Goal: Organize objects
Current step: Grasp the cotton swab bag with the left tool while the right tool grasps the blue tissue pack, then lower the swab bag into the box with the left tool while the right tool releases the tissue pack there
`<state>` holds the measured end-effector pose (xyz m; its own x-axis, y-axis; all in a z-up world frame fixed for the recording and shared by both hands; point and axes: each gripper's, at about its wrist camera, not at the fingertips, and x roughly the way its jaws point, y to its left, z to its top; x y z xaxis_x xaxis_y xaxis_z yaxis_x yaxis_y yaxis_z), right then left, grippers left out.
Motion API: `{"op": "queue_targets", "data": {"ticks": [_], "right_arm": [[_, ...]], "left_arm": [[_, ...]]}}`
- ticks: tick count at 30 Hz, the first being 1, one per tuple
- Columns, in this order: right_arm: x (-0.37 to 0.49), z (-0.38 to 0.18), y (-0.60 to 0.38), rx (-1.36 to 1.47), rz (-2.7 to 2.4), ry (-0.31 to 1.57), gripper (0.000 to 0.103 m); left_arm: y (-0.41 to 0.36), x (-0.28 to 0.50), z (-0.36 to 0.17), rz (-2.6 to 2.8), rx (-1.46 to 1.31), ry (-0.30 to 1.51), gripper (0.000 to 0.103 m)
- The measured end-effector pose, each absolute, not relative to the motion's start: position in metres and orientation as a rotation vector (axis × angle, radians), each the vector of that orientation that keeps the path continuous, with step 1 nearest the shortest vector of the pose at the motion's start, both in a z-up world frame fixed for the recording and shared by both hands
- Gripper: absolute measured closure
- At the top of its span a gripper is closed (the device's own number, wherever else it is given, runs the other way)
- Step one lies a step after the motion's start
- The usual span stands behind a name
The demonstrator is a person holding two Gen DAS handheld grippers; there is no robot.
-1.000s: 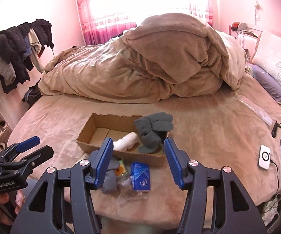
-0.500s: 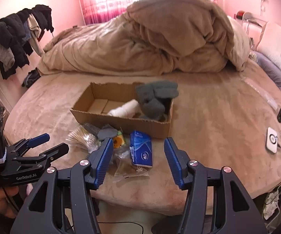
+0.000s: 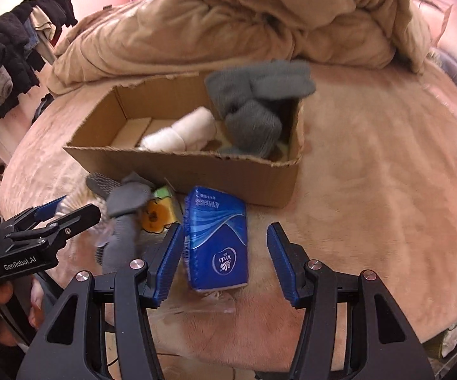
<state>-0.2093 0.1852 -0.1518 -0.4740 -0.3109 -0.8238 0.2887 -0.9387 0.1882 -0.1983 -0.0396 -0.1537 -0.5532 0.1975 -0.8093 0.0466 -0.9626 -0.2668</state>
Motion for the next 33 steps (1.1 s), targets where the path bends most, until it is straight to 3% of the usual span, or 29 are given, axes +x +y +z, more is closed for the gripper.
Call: {"op": "queue_targets", "data": {"ticks": [6, 10, 12, 15, 33], "right_arm": [[-0.220, -0.166, 0.191, 1.362, -2.379, -0.123, 0.038], [-0.224, -0.175, 0.198, 1.380, -2.317, -0.238, 0.038], [-0.222, -0.172, 0.199, 1.375, -2.302, -0.255, 0.051], [-0.216, -0.164, 0.199, 1.359, -2.327, -0.228, 0.053], [-0.176, -0.079, 0.209, 1.167, -2.487, -0.148, 0.053]], "left_arm": [[-0.040, -0.198, -0.164, 2.656, -1.443, -0.430, 0.010], [-0.043, -0.193, -0.162, 2.670, -1.439, -0.431, 0.031], [-0.045, -0.191, -0.161, 2.672, -1.438, -0.430, 0.031], [-0.048, -0.186, -0.158, 2.675, -1.435, -0.434, 0.032], [-0.061, -0.139, -0.070, 2.803, -1.184, -0.462, 0.032]]}}
